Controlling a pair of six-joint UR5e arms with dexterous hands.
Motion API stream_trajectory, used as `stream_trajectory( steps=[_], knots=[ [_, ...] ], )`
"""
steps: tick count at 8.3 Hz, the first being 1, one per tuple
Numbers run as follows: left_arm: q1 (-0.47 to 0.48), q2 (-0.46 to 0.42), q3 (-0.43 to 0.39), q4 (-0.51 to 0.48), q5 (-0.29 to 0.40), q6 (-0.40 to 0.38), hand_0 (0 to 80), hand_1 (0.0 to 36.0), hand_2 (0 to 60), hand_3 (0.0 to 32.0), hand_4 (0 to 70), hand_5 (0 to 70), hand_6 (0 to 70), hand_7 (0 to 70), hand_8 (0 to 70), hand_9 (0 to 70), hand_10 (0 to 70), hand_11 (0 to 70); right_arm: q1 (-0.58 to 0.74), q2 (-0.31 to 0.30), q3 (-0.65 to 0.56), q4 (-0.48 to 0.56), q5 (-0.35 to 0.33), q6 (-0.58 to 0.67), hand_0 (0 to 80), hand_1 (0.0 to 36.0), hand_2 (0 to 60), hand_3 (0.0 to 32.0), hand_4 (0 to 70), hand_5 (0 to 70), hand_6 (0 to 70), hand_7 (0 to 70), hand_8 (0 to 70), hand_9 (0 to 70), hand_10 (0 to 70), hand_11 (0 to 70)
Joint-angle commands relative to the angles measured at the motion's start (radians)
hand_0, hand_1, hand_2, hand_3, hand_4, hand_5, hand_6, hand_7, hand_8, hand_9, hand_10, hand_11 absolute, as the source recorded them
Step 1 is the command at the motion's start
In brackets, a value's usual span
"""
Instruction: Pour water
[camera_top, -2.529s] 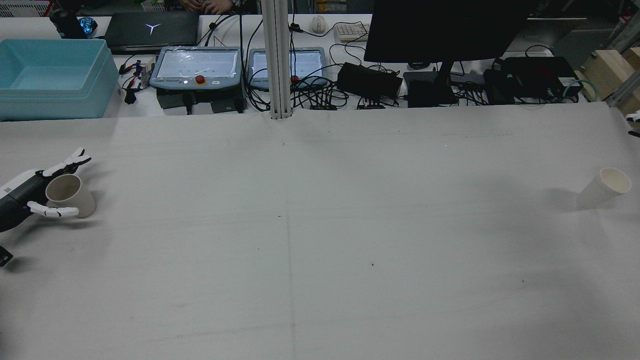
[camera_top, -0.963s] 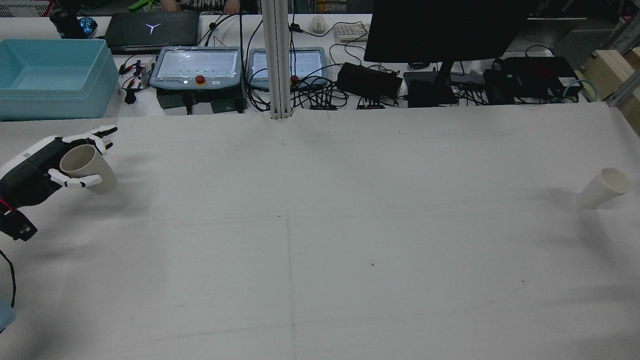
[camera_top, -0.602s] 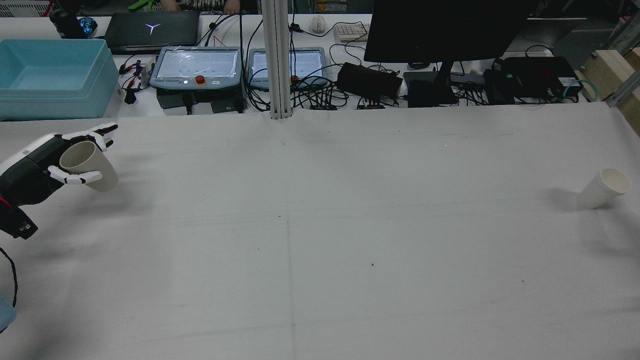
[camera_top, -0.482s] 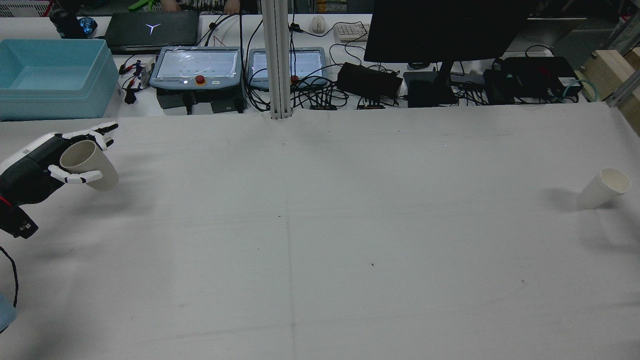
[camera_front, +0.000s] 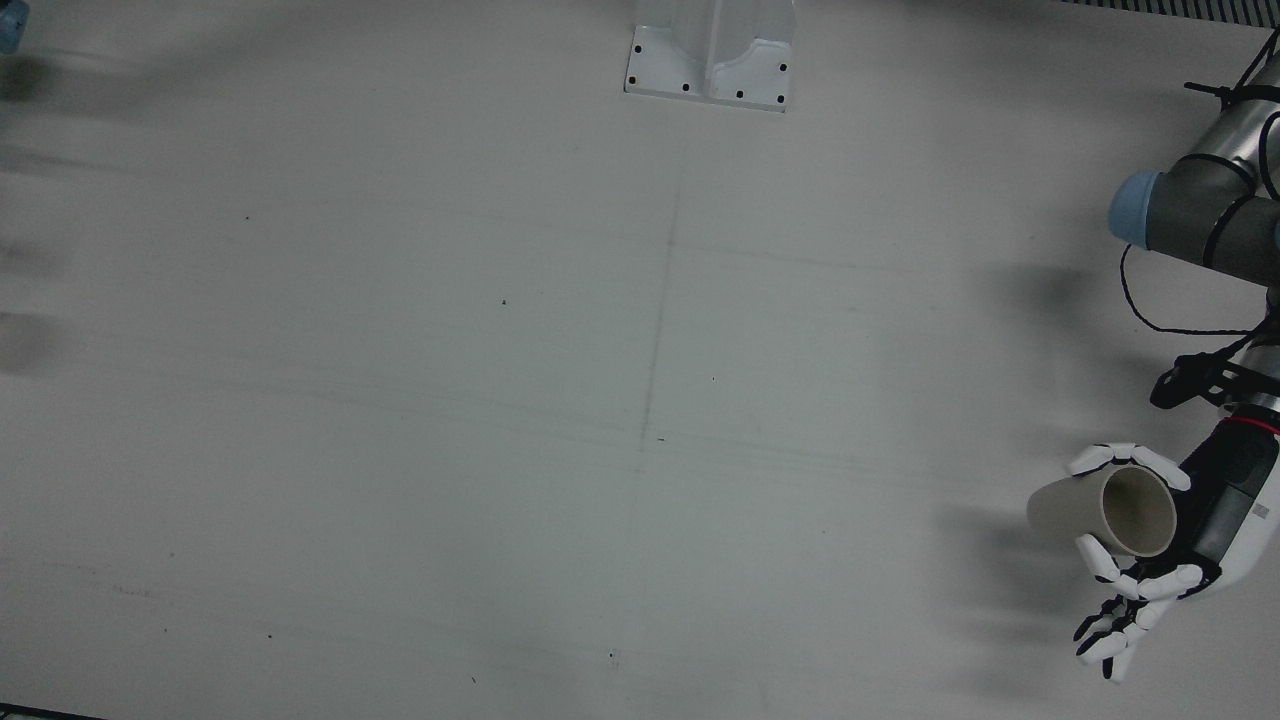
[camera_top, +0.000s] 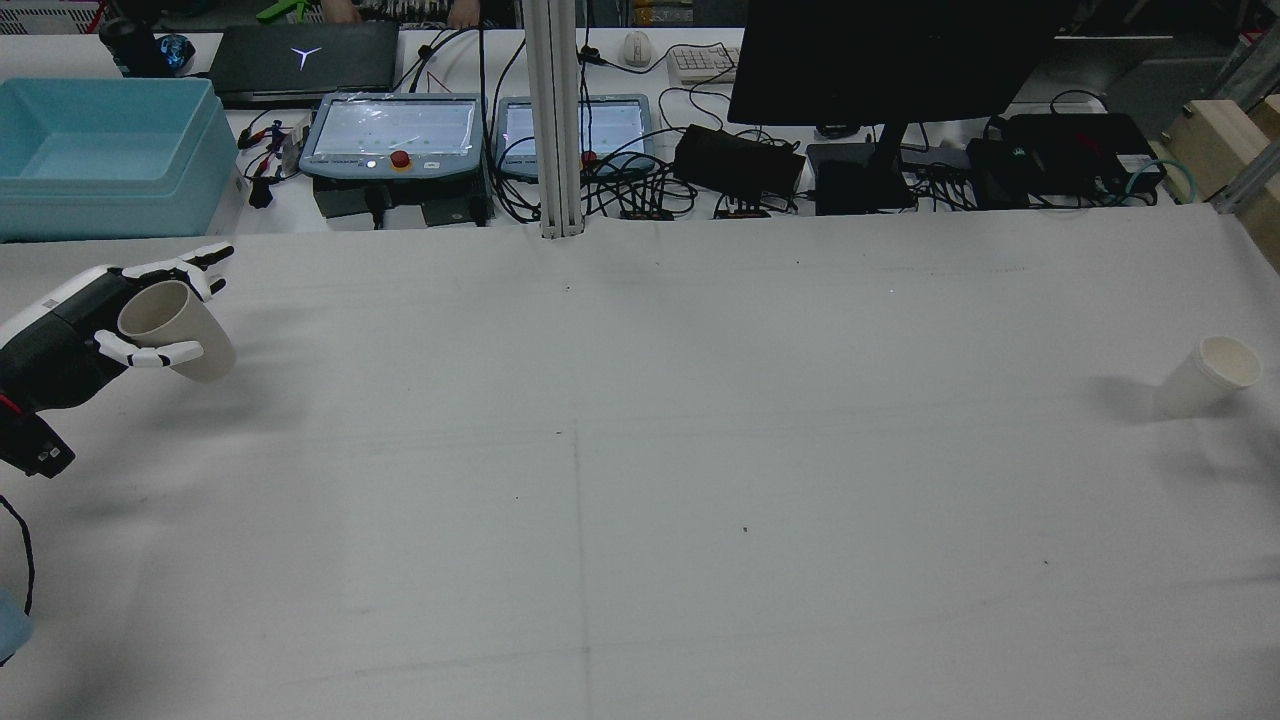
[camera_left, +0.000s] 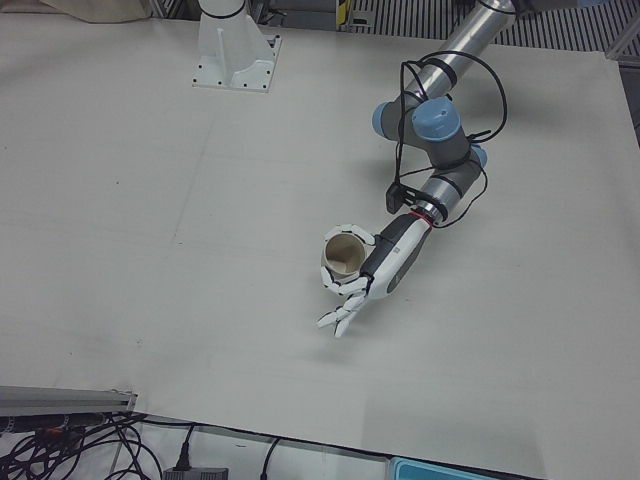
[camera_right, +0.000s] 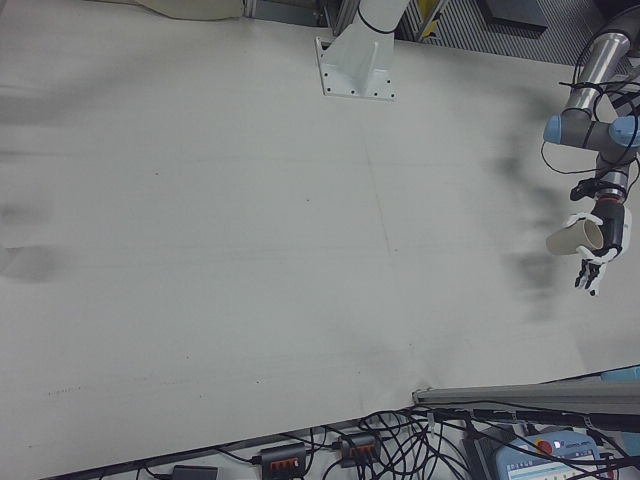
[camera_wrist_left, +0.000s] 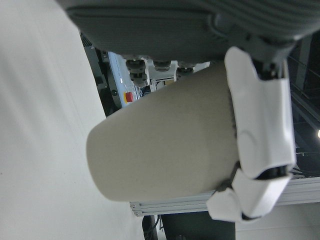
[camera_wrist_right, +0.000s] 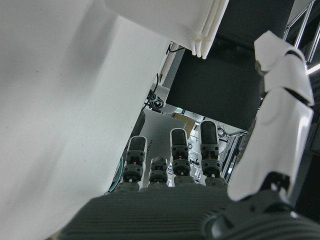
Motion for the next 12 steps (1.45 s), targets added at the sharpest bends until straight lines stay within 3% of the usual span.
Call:
stream_trajectory(
  steps=[1, 3, 7, 9, 11, 12],
  knots=[
    [0.0, 0.006, 0.01, -0.017, -0.001, 0.0, 60.3, 36.0, 60.0, 0.0, 64.4, 70.0, 8.3, 13.9, 1.6, 2.9, 6.6, 12.4, -0.042, 0.055, -0.005, -0.003, 0.012, -0.081, 48.7, 17.6, 22.2, 0.0, 11.9, 35.5, 15.4, 25.1, 5.7, 10.8, 13.4, 21.1],
    [-0.001, 0.011, 0.013, -0.027, -0.001, 0.0, 60.2, 36.0, 60.0, 0.0, 63.6, 70.0, 8.0, 13.3, 1.6, 2.8, 6.5, 12.2, -0.083, 0.055, -0.01, -0.005, 0.066, -0.091, 48.7, 17.6, 22.2, 0.0, 11.9, 35.5, 15.4, 25.1, 5.7, 10.8, 13.4, 21.1],
    [-0.003, 0.014, 0.015, -0.022, 0.001, -0.029, 59.6, 36.0, 60.0, 0.0, 62.0, 70.0, 7.7, 13.1, 1.5, 2.5, 6.4, 12.0, -0.102, 0.057, -0.059, 0.003, 0.069, -0.085, 48.7, 17.6, 22.2, 0.0, 11.9, 35.5, 15.4, 25.1, 5.7, 10.8, 13.4, 21.1],
    [-0.004, 0.012, 0.012, -0.013, 0.001, -0.051, 60.5, 36.0, 60.0, 0.0, 62.9, 70.0, 7.9, 13.4, 1.4, 2.4, 6.3, 12.0, -0.099, 0.028, -0.054, 0.008, 0.122, -0.053, 48.7, 17.6, 22.2, 0.0, 11.9, 35.5, 15.4, 25.1, 5.7, 10.8, 13.4, 21.1],
    [-0.004, 0.012, 0.012, -0.013, 0.001, -0.053, 59.9, 36.0, 60.0, 0.0, 62.8, 70.0, 7.8, 13.3, 1.4, 2.4, 6.2, 11.8, -0.094, 0.018, -0.056, 0.008, 0.124, -0.03, 48.7, 17.6, 22.2, 0.0, 11.9, 35.5, 15.4, 25.1, 5.7, 10.8, 13.4, 21.1],
    [-0.004, 0.012, 0.01, -0.013, 0.001, -0.053, 60.3, 36.0, 60.0, 0.0, 62.9, 70.0, 7.9, 13.6, 1.4, 2.5, 6.2, 11.9, -0.094, -0.004, -0.03, 0.014, 0.124, -0.01, 47.6, 36.0, 60.0, 0.0, 2.1, 67.6, 21.1, 38.8, 22.2, 26.9, 22.0, 34.5]
  ],
)
